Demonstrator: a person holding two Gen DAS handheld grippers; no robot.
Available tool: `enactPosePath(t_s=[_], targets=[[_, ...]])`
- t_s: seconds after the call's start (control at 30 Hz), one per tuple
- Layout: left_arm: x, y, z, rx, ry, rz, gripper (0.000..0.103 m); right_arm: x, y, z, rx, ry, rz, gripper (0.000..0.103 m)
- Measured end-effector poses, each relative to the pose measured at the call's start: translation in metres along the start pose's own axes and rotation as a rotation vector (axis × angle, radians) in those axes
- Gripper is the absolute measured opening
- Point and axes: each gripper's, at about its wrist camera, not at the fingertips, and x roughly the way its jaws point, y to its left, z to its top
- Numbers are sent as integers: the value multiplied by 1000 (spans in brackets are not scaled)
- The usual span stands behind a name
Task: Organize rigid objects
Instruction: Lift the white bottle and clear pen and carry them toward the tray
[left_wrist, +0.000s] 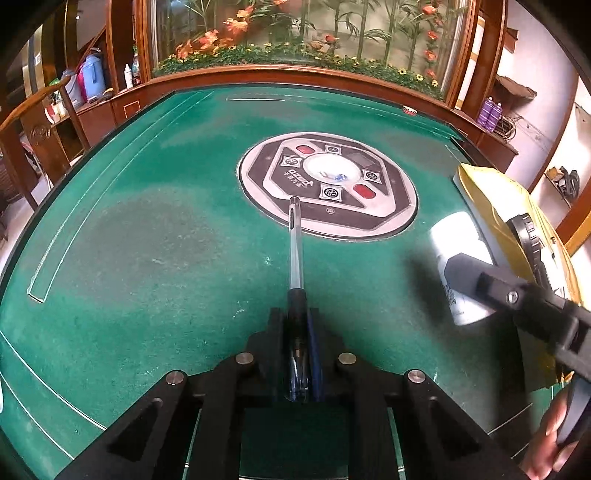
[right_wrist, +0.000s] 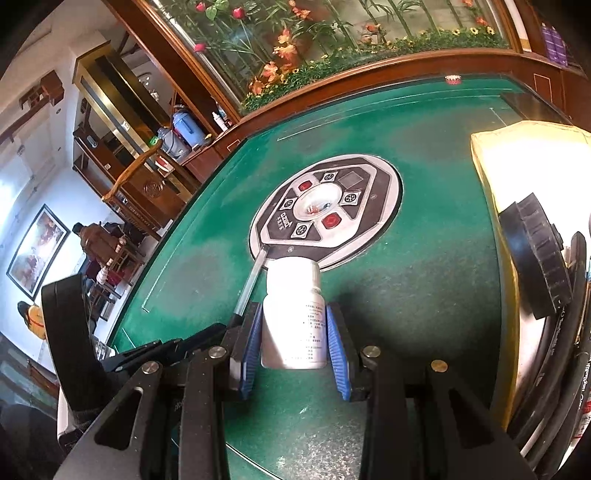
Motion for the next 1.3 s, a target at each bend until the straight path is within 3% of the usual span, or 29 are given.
enactPosePath(t_s=[0.23,0.67,1.3], targets=[[-4,-1,1,-10,-44,38,12,2,1,-1,-8,-5,-9,33],[-13,-3,7,9,-89,5,12,5,0,-2,-28,-6,-46,33],[-13,-3,5,5,-85,-5,12,5,1,-2,-19,-1,-36,33]])
